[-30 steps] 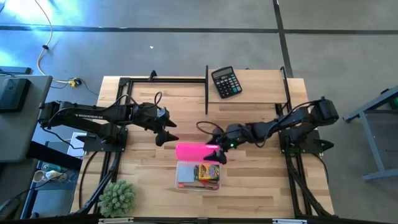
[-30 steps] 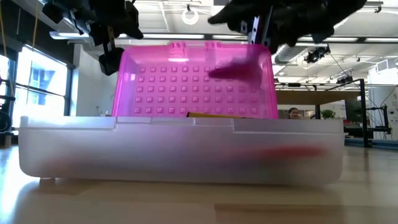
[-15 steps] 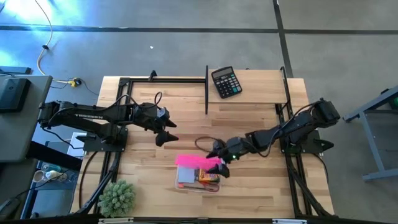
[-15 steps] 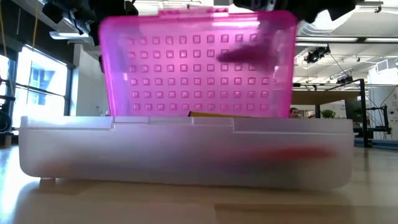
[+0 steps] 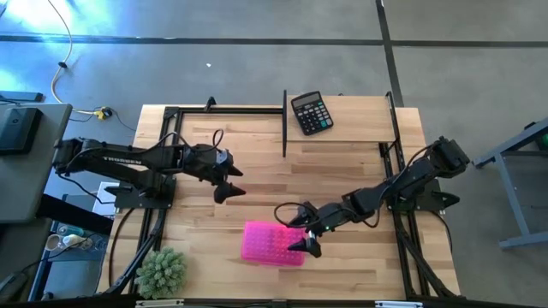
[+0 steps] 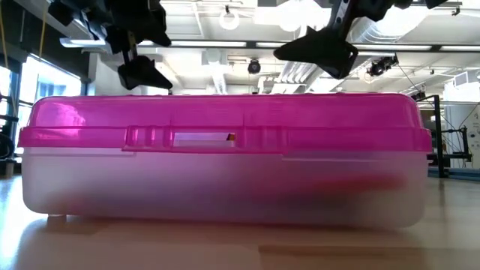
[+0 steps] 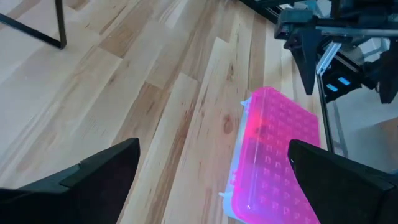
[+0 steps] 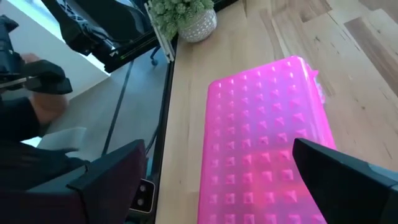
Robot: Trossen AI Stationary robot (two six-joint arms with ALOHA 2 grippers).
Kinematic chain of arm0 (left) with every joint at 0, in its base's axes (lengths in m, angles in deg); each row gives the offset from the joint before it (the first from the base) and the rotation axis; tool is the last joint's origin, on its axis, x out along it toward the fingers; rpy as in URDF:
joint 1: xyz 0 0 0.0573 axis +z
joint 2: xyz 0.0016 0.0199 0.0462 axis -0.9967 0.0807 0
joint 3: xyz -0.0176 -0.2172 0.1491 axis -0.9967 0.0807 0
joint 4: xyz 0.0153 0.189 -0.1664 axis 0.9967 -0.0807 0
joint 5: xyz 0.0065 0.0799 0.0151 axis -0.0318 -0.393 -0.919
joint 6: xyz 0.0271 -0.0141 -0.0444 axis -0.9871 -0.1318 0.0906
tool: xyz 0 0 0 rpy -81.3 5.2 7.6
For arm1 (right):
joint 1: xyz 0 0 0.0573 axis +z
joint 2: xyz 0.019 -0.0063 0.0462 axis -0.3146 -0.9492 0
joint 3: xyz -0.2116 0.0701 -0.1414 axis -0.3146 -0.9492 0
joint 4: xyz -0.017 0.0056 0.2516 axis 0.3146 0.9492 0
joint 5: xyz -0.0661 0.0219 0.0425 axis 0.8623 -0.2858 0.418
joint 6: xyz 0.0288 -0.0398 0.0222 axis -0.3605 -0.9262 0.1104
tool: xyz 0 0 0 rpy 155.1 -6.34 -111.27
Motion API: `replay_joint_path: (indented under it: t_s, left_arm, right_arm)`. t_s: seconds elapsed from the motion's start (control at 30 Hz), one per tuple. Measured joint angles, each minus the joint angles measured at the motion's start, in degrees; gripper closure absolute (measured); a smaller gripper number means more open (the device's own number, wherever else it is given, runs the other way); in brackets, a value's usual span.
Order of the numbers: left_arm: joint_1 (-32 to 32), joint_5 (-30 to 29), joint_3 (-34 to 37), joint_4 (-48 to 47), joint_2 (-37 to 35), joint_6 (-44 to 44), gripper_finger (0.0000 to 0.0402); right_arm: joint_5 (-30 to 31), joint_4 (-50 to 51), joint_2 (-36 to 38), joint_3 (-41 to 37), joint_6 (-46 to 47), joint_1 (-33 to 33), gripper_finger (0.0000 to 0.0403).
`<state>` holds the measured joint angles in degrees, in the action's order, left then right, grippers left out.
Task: Pack school essentials
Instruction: Close the supply box
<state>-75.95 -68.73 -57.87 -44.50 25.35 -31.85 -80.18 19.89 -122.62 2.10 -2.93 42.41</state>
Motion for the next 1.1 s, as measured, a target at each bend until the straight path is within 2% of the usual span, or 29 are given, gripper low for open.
replay_joint_path:
  t_s: [0.1,0.2,0.47,0.83,1.1]
  left_arm:
    - [-1.82,-1.96,0.0,0.0,0.0,-0.09,0.0002]
    - [-3.08,-3.72,0.0,-0.03,0.0,-1.02,0.0002]
    - [-3.55,-4.22,0.0,-1.24,0.0,-0.66,0.0002]
    - [-3.53,-5.26,0.0,-1.31,0.0,-0.46,0.0002]
    - [-3.53,-5.93,0.0,-2.86,0.0,-0.44,0.0002]
  right_arm:
    - [-0.79,-1.23,-0.65,0.0,0.27,-0.02,0.0004]
    - [-4.38,-4.11,-3.42,0.0,1.79,-0.02,0.0004]
    - [-10.46,-6.34,-10.33,2.34,4.74,1.43,0.0004]
    - [-10.76,1.28,-16.23,9.41,6.26,-0.16,0.0005]
    - [-4.64,10.72,-16.09,10.23,11.35,-2.06,0.0005]
